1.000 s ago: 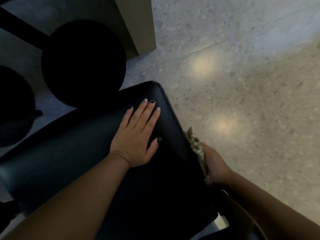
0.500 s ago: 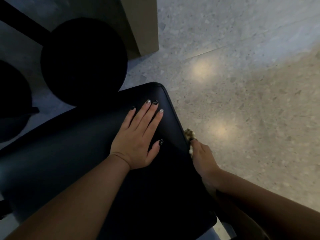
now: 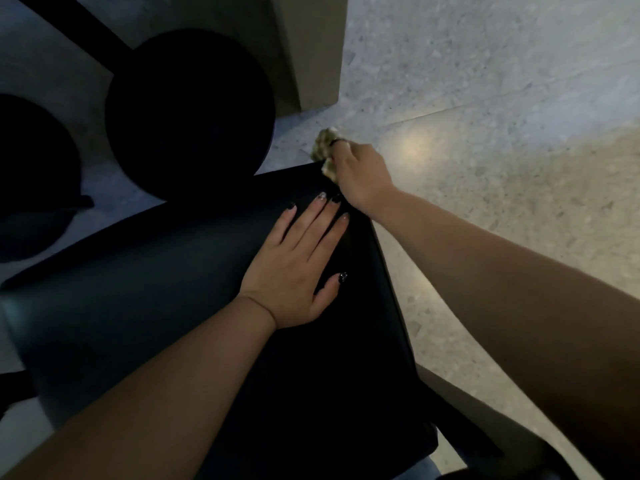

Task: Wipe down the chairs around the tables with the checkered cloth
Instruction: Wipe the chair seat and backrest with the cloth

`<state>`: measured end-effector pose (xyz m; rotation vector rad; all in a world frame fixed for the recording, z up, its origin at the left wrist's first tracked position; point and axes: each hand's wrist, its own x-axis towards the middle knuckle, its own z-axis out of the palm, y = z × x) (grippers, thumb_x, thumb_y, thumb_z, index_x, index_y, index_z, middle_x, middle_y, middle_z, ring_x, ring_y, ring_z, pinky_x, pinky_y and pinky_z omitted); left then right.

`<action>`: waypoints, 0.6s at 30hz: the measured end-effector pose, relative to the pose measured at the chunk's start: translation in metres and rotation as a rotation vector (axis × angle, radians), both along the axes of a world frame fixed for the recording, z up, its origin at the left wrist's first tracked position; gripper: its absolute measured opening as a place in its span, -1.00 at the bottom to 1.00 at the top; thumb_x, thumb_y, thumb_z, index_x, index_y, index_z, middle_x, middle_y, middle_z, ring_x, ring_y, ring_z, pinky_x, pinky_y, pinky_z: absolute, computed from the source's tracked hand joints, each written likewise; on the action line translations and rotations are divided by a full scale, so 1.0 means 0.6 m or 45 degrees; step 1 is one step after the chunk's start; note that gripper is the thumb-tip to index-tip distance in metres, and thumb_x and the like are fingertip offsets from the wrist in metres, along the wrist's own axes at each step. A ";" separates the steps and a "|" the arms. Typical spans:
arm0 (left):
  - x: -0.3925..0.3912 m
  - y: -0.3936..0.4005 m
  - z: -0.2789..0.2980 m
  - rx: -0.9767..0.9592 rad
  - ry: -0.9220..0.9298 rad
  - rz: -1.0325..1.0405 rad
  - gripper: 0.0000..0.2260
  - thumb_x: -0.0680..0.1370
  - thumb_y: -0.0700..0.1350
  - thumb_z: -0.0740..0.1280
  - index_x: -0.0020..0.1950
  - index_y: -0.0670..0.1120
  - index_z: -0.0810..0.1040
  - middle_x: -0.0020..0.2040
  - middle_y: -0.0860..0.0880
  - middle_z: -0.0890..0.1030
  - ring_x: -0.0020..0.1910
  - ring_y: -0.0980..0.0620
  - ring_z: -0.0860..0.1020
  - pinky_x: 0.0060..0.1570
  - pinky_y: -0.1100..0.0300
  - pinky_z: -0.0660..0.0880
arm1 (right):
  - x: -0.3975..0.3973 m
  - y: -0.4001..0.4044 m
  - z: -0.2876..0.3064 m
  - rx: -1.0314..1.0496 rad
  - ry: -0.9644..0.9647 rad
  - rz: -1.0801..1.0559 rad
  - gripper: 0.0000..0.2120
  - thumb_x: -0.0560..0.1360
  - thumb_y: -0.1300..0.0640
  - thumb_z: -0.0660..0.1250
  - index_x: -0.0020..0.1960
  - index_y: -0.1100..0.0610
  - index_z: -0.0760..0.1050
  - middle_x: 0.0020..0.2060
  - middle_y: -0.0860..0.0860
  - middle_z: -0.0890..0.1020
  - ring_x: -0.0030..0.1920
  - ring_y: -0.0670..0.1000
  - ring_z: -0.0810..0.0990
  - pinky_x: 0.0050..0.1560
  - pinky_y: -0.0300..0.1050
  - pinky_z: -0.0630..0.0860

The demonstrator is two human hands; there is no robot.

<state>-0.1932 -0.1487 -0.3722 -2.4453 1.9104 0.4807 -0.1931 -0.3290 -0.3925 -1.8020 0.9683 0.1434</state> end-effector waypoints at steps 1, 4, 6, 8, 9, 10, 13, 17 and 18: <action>0.000 -0.001 0.004 0.001 0.026 0.010 -0.34 0.55 0.13 0.09 0.55 -0.21 0.13 0.56 -0.22 0.12 0.56 -0.15 0.02 0.51 -0.13 0.02 | 0.011 -0.004 0.003 -0.043 0.020 0.115 -0.61 0.63 0.03 0.04 -0.24 0.16 0.48 -0.14 0.18 0.63 -0.08 0.17 0.57 -0.18 -0.13 0.37; 0.010 0.015 0.021 -0.051 0.233 0.121 -0.33 0.57 0.10 0.14 0.56 -0.23 0.06 0.58 -0.22 -0.02 0.57 -0.14 -0.07 0.52 -0.06 -0.03 | 0.037 -0.009 0.013 -0.177 0.073 0.467 -0.59 0.64 -0.01 0.04 -0.26 0.15 0.45 -0.03 0.24 0.62 -0.02 0.17 0.57 -0.17 -0.17 0.30; 0.037 0.058 0.035 -0.022 0.307 0.142 -0.28 0.56 0.14 0.15 0.58 -0.19 -0.02 0.58 -0.19 -0.14 0.57 -0.12 -0.18 0.51 -0.07 -0.05 | 0.050 -0.004 0.019 -0.277 0.124 0.676 -0.56 0.64 -0.02 0.01 -0.34 0.11 0.38 0.00 0.24 0.60 -0.09 0.13 0.50 -0.16 -0.19 0.25; 0.074 0.127 0.047 0.069 0.214 0.011 -0.22 0.53 0.20 0.17 0.59 -0.15 -0.06 0.59 -0.19 -0.15 0.56 -0.13 -0.20 0.48 -0.10 -0.04 | 0.060 0.000 0.020 -0.381 0.173 0.818 -0.58 0.64 -0.04 -0.01 -0.30 0.10 0.37 0.06 0.25 0.58 -0.07 0.13 0.48 -0.12 -0.18 0.23; 0.094 0.166 0.052 0.135 0.136 -0.068 -0.19 0.52 0.23 0.21 0.59 -0.13 -0.04 0.59 -0.20 -0.12 0.56 -0.16 -0.18 0.46 -0.14 -0.01 | 0.065 0.003 0.017 -0.431 0.193 0.864 -0.60 0.64 -0.06 -0.02 -0.25 0.09 0.38 0.10 0.27 0.57 0.00 0.18 0.51 -0.09 -0.17 0.23; 0.113 0.206 0.060 0.222 0.054 -0.126 -0.16 0.49 0.27 0.24 0.59 -0.12 -0.02 0.58 -0.22 -0.08 0.56 -0.20 -0.14 0.44 -0.20 0.04 | 0.071 0.006 0.014 -0.472 0.211 0.901 -0.61 0.64 -0.07 -0.03 -0.21 0.07 0.40 0.12 0.27 0.56 0.06 0.21 0.52 -0.07 -0.15 0.23; 0.156 0.303 0.075 0.532 -0.102 -0.164 -0.08 0.44 0.41 0.16 0.59 -0.03 -0.17 0.59 -0.17 -0.16 0.54 -0.28 -0.19 0.36 -0.37 0.18 | 0.083 0.014 0.012 -0.595 0.270 0.998 -0.64 0.63 -0.08 -0.03 -0.15 0.04 0.43 0.14 0.28 0.55 0.11 0.26 0.51 -0.06 -0.10 0.26; 0.183 0.350 0.059 0.626 -0.107 -0.202 -0.07 0.46 0.42 0.11 0.46 0.12 -0.52 0.48 0.00 -0.52 0.45 -0.18 -0.50 0.41 -0.32 0.08 | 0.098 0.038 0.021 -0.716 0.308 1.138 -0.70 0.62 0.00 0.01 -0.10 0.06 0.47 0.15 0.30 0.52 0.10 0.30 0.49 -0.08 -0.04 0.27; 0.184 0.351 0.056 0.612 -0.093 -0.197 -0.08 0.47 0.40 0.12 0.45 0.13 -0.53 0.47 0.02 -0.53 0.44 -0.17 -0.52 0.42 -0.31 0.07 | 0.106 0.052 0.023 -0.737 0.299 1.170 -0.70 0.63 0.00 0.01 -0.10 0.06 0.47 0.14 0.30 0.53 0.09 0.29 0.49 -0.09 -0.04 0.27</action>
